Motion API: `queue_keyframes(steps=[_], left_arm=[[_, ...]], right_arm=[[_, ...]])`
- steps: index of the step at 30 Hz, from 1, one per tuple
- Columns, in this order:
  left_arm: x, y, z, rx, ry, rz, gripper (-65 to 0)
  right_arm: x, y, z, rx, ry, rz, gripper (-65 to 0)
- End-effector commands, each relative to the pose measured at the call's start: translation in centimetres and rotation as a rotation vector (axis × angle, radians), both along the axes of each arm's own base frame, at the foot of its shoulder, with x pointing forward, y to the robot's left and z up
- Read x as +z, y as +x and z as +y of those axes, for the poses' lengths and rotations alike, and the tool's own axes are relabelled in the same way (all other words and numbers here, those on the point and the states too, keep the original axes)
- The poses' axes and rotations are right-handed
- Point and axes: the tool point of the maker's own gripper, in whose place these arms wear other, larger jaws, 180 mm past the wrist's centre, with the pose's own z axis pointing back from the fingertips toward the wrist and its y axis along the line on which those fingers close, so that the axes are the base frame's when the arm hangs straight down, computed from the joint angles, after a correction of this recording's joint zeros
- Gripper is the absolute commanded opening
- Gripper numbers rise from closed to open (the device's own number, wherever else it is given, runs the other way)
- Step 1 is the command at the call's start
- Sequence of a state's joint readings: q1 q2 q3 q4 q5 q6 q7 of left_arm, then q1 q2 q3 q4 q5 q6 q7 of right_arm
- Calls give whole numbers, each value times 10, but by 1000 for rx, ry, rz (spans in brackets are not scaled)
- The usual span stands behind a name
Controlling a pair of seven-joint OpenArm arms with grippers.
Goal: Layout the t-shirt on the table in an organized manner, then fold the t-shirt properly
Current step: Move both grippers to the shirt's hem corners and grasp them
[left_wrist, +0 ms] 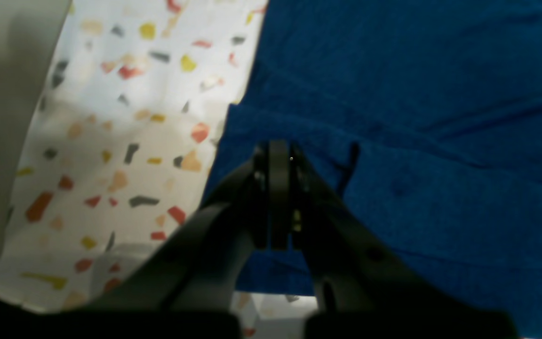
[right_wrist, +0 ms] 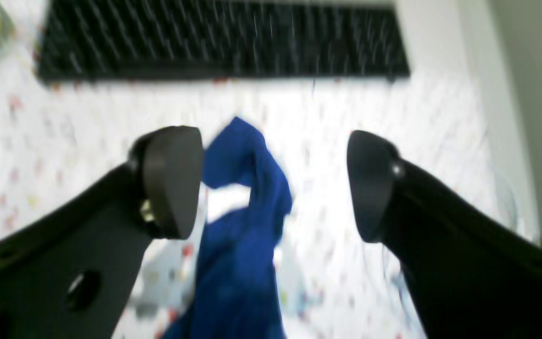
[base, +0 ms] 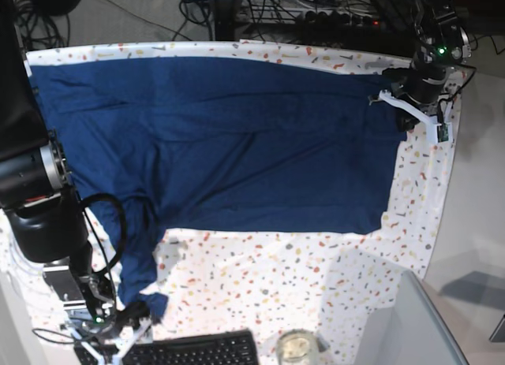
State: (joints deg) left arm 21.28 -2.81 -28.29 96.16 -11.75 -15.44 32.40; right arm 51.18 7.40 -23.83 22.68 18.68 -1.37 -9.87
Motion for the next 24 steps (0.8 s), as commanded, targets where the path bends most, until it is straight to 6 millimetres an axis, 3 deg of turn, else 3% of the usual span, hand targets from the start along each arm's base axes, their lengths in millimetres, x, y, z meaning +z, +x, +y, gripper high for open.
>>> queue_keyframes(steps=[1, 3, 5, 9, 14, 16, 20, 24], left_arm=[[10, 6, 5, -7, 22, -33, -650], [17, 18, 10, -21, 40, -55, -650], [12, 24, 18, -12, 43, -46, -650], [9, 44, 28, -9, 43, -51, -650], [4, 74, 18, -11, -4, -69, -650], [-4, 80, 2, -58, -18, -50, -650], [-18, 78, -22, -122, -37, -12, -650], [-37, 68, -21, -105, -57, 39, -650]], right_arm=[[29, 12, -23, -28, -17, -59, -239], [10, -7, -45, -39, -43, -6, -282], [-4, -32, -62, -30, -75, 32, -276], [-41, -89, -66, 71, -81, 188, -218], [-72, -146, -115, -109, 69, 237, -236], [-87, -162, -118, -131, 85, 264, -324], [-108, -187, -119, -132, 81, 294, -636], [-120, -201, -119, -133, 79, 323, -624]])
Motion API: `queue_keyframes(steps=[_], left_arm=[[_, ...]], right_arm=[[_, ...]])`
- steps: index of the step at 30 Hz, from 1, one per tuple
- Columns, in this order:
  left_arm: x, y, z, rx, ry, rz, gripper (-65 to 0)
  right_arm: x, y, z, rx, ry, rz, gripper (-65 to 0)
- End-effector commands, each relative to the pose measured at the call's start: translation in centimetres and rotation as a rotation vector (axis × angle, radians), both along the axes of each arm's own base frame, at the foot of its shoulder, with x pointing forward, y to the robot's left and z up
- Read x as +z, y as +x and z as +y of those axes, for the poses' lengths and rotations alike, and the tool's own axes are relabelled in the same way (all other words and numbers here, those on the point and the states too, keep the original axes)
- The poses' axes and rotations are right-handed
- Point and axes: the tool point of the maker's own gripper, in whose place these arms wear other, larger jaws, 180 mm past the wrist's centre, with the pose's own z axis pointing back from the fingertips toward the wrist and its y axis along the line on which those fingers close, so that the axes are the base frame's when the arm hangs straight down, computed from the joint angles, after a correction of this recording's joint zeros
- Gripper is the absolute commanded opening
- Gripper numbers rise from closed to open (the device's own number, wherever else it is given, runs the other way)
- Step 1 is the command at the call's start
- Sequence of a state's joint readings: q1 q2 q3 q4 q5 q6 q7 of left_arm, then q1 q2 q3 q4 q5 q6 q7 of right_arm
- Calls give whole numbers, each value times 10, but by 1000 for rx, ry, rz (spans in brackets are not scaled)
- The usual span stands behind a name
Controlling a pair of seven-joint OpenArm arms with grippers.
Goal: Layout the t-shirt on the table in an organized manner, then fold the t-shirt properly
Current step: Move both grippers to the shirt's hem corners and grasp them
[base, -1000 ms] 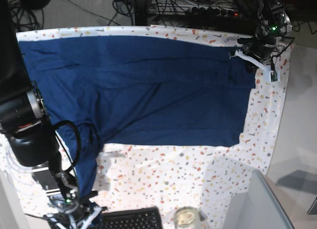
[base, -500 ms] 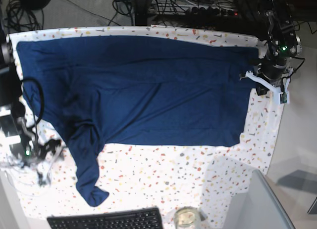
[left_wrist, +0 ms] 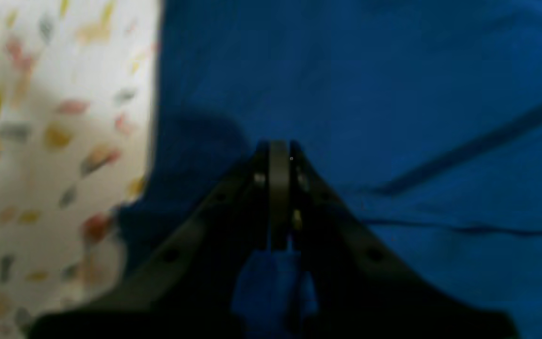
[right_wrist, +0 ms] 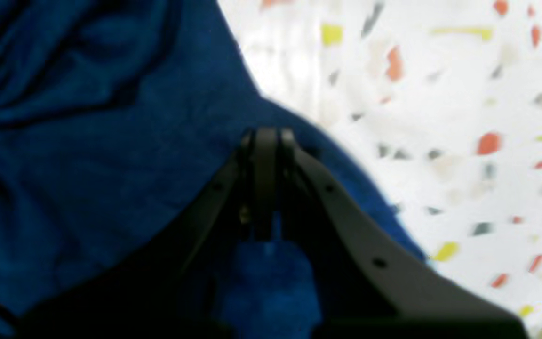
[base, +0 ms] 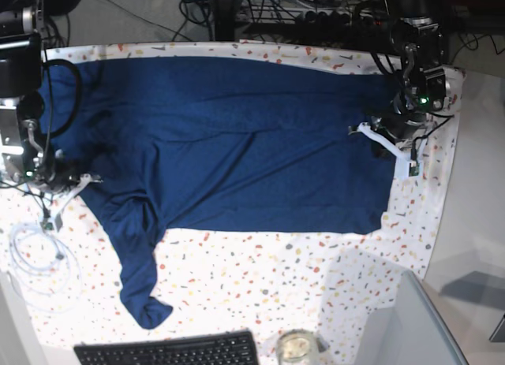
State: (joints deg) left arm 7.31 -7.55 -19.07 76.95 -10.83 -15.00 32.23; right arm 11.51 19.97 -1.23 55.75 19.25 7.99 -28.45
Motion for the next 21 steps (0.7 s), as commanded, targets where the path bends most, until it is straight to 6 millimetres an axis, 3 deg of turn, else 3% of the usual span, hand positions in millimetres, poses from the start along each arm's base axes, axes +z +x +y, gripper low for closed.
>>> queue_keyframes(steps=[1, 7, 15, 21], left_arm=[[7, 9, 2, 0, -4, -37, -650], [-2, 2, 11, 11, 5, -38, -650], [-20, -10, 13, 25, -8, 13, -650], [-19, -9, 13, 26, -9, 12, -650]], right_arm=[[17, 13, -19, -19, -38, -53, -630], [11, 11, -24, -30, -43, -36, -642], [-11, -4, -59, -104, -71, -23, -642], [-1, -2, -77, -186, -47, -75, -642]])
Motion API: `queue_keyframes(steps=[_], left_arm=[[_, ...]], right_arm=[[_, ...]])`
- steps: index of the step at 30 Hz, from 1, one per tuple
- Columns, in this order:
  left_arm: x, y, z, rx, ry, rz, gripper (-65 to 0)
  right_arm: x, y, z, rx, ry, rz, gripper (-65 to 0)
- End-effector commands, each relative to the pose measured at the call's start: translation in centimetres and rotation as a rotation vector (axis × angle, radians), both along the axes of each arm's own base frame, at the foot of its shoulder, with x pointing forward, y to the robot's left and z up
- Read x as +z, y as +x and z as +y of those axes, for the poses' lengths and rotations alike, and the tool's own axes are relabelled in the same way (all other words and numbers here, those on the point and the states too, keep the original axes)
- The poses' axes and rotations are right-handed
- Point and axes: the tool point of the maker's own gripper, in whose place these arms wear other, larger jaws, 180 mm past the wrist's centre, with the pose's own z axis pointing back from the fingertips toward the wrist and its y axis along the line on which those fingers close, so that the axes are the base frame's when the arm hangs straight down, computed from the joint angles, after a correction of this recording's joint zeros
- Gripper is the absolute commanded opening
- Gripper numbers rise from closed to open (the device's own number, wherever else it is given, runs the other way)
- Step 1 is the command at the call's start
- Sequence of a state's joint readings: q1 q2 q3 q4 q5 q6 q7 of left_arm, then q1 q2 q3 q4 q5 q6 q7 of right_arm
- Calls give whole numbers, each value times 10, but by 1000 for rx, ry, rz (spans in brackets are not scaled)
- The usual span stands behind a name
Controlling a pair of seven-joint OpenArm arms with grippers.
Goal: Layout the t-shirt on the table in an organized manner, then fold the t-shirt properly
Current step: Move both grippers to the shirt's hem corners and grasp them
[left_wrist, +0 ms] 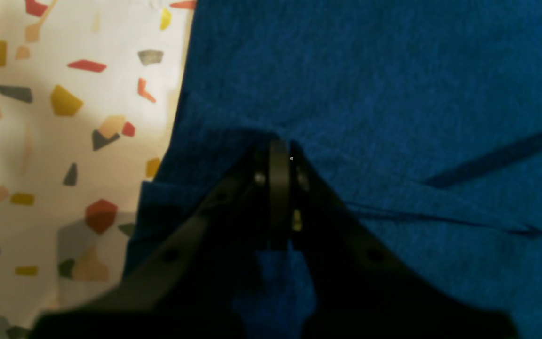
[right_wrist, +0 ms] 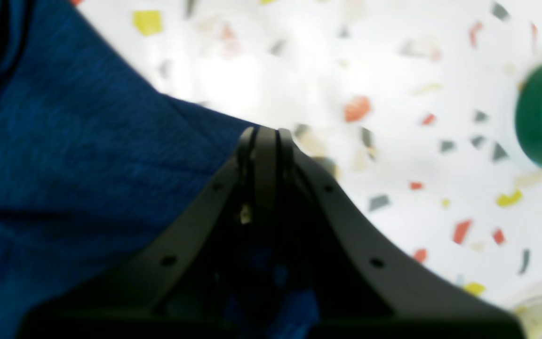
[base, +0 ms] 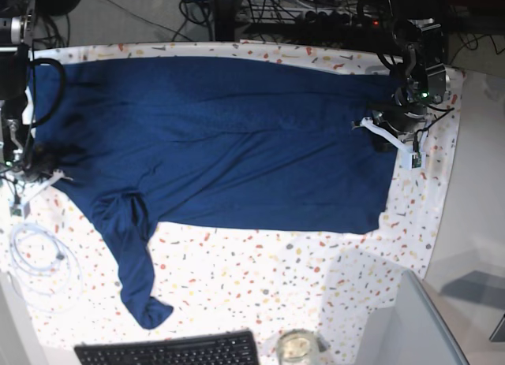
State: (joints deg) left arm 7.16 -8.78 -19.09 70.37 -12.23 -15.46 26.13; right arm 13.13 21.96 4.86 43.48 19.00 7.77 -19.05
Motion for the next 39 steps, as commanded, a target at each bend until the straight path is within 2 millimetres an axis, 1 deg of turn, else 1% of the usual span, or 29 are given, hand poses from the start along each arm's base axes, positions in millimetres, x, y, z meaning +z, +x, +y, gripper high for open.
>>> queue_keyframes(steps=[1, 3, 4, 6, 7, 8, 10, 12, 13, 15, 17, 18, 22, 23, 24, 26, 28, 29, 30, 32, 33, 36, 38, 39], left_arm=[[0, -1, 4, -6, 17, 20, -650], [2, 0, 4, -7, 19, 13, -650], [4, 4, 4, -8, 20, 5, -650], [12, 9, 4, -13, 26, -15, -650], [17, 13, 5, -16, 32, -31, -650], [24, 18, 8, -21, 45, -48, -650], [44, 39, 15, -43, 77, -91, -650], [50, 54, 24, -42, 88, -78, -650], [53, 64, 31, -36, 92, -63, -650], [57, 86, 42, -14, 83, -40, -650], [60, 104, 51, 10, 69, -34, -650], [59, 114, 52, 22, 50, -30, -650], [59, 145, 51, 59, -14, -21, -650], [60, 150, 51, 67, -23, -34, -559], [60, 157, 48, 64, -27, -50, -446], [55, 165, 37, 23, -14, -58, -270], [48, 169, 23, -29, 1, -53, -151], [44, 170, 18, -47, 9, -47, -117], [40, 169, 15, -57, 9, -38, -109], [35, 168, 12, -50, -2, -34, -132], [32, 166, 13, -47, -4, -32, -150], [29, 164, 12, -44, -7, -33, -217], [25, 161, 13, -39, -11, -22, -257], [23, 160, 13, -38, -12, -16, -278]], right_arm=[[16, 13, -15, -7, -35, -42, -642], [26, 21, -12, 7, -42, -75, -642], [30, 21, -9, 18, -45, -90, -641], [47, 30, -3, 47, -58, -149, -635], [59, 37, 1, 66, -66, -186, -633], [69, 42, 5, 81, -72, -213, -633], [86, 51, 12, 109, -82, -261, -623], [90, 55, 14, 114, -82, -261, -569], [95, 61, 14, 111, -78, -253, -518], [96, 64, 17, 106, -61, -203, -411], [97, 66, 18, 102, -53, -170, -324], [98, 67, 19, 101, -49, -165, -296], [97, 70, 26, 99, -30, -169, -285], [96, 70, 26, 101, -30, -167, -285], [95, 69, 27, 101, -28, -162, -285], [87, 65, 26, 94, -21, -143, -285], [77, 60, 25, 82, -12, -116, -285], [72, 58, 27, 78, -3, -105, -284], [69, 56, 26, 73, 1, -98, -282], [66, 55, 27, 80, 4, -91, -281], [66, 56, 31, 102, 11, -93, -270], [61, 54, 45, 190, 48, -83, -182], [61, 60, 47, 208, 64, -96, -140], [57, 61, 46, 204, 74, -94, -122]])
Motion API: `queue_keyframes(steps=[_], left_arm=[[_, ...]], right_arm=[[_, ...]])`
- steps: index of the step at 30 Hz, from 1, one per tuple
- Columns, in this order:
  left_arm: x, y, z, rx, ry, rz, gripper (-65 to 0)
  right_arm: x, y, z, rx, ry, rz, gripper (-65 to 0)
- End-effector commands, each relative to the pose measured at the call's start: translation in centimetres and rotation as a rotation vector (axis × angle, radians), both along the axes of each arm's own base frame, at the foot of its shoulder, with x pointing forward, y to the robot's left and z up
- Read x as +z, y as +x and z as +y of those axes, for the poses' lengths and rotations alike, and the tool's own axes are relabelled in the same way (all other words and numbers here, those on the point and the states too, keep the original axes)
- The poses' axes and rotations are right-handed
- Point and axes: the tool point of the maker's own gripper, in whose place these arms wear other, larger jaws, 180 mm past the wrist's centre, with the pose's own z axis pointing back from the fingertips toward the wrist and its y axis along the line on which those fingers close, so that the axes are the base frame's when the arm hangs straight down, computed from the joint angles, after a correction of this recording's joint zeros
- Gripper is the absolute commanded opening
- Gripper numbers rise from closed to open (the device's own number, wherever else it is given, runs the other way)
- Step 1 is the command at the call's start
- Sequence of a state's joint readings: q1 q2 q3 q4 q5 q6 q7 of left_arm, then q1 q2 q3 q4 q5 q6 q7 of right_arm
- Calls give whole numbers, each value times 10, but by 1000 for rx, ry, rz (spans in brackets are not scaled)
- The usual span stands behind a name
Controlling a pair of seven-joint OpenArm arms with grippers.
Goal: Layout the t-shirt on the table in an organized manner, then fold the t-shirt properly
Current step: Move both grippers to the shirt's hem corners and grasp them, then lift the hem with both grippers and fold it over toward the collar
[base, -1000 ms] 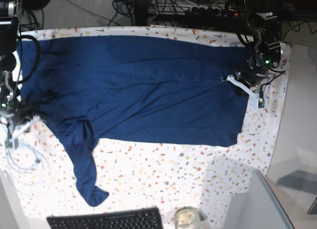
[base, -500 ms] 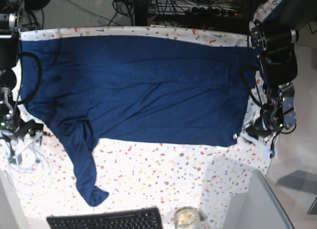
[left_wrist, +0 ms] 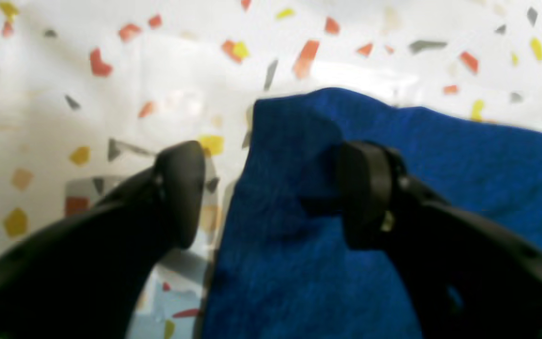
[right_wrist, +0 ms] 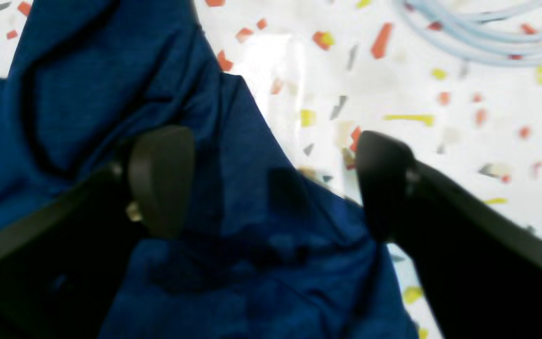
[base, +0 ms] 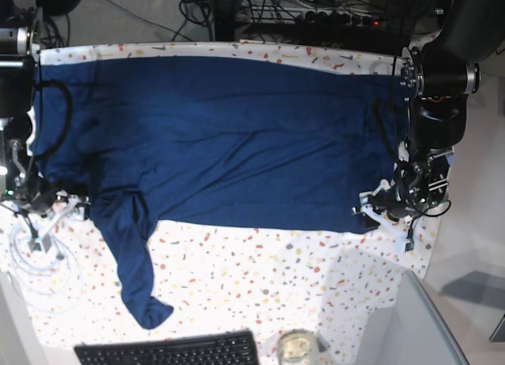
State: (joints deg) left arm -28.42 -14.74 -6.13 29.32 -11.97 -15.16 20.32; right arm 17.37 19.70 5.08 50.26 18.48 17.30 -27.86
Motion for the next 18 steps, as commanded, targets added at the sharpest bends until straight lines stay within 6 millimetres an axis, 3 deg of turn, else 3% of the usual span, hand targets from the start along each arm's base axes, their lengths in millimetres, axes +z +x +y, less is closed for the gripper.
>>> queue_keyframes(steps=[1, 5, 9, 12, 15, 18], left_arm=[[12, 12, 3, 0, 1, -28, -306], [9, 9, 3, 0, 1, -22, -461], [8, 8, 3, 0, 0, -19, -642], [10, 9, 3, 0, 0, -22, -650], [12, 11, 3, 0, 0, -26, -650], [14, 13, 3, -1, 2, -34, -650]], right_arm=[[14, 17, -11, -14, -4, -50, -105], [-4, 19, -18, -63, 40, -37, -99], [-7, 18, 2, 37, 111, -43, -102], [-10, 17, 12, 58, 130, -37, -122], [-11, 16, 14, 61, 132, -37, -233], [-11, 16, 11, 59, 131, -38, -437]])
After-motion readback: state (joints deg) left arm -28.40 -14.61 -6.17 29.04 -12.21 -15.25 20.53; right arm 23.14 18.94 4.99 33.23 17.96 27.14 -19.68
